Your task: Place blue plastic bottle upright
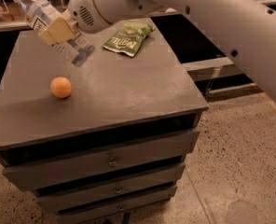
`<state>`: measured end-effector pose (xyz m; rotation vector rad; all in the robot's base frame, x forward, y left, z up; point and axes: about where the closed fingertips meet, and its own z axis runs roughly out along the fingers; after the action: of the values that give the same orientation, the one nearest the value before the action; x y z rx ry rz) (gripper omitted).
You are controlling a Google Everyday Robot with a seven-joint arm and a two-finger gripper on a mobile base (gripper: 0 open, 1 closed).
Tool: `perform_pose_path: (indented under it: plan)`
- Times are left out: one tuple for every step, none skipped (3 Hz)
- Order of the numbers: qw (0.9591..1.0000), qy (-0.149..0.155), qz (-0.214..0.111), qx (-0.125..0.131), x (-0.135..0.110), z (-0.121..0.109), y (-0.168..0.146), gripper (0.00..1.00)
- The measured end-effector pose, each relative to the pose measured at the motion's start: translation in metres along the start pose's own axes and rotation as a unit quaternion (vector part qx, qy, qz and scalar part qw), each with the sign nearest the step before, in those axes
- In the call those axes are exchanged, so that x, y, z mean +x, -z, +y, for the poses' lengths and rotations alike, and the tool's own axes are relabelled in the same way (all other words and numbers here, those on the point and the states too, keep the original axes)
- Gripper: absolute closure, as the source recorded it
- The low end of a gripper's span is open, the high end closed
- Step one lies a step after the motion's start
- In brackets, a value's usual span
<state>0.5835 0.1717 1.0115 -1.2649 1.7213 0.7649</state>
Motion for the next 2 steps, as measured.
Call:
perform_pose_path:
  plan:
    - [0.9974,0.004,-0.071,0.014,0.016,0.007,0.009,1.0]
    - [0.9863,-0.002,-0.154,0.058,0.021,-0.022,0.04,1.0]
